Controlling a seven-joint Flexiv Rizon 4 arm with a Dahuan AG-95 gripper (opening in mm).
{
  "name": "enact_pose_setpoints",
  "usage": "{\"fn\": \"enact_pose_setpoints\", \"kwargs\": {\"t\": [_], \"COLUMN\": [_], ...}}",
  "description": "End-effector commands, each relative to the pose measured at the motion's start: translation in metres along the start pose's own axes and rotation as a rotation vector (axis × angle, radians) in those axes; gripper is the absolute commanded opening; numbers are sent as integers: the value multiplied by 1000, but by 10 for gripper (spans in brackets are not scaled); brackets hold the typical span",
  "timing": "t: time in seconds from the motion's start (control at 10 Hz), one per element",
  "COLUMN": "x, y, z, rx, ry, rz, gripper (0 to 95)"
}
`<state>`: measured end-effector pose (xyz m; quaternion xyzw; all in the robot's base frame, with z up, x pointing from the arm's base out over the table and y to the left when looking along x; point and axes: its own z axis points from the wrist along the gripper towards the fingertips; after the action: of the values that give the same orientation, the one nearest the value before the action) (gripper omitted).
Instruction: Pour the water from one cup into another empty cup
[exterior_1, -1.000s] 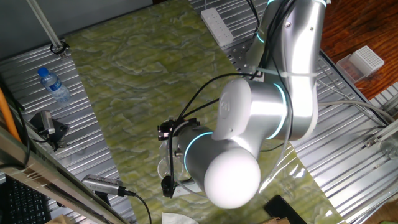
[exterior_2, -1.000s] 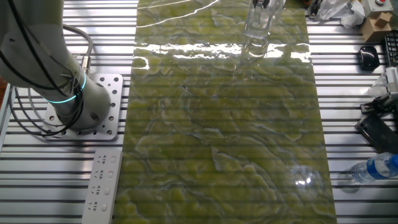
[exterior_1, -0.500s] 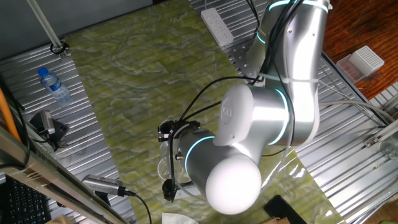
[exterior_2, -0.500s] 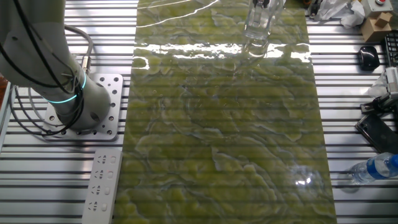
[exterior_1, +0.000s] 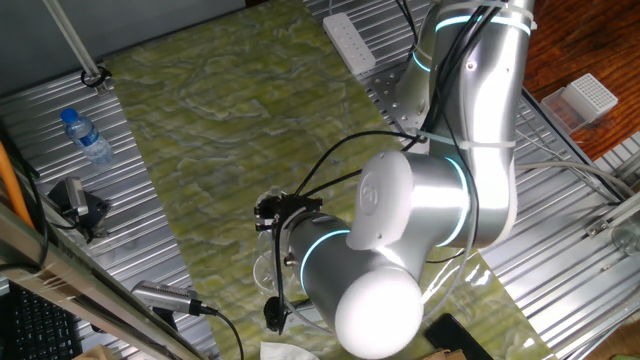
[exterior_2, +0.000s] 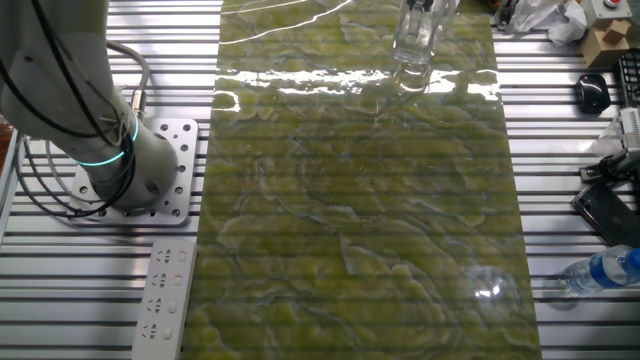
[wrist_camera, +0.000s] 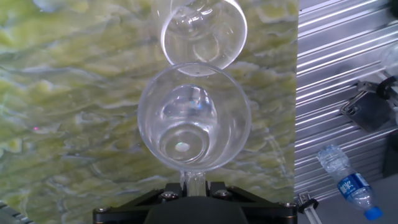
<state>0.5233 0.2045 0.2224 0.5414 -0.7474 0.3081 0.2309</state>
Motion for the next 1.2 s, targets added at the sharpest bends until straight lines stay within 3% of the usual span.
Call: {"fn": "enact_pose_setpoints", "kwargs": {"t": [0.1,1.2], "x": [0,2], "y": [0,0], "z": [0,-2], "rx": [1,22], "ry": [6,68], "rz": [-2,-14], "gripper": [0,0]}}
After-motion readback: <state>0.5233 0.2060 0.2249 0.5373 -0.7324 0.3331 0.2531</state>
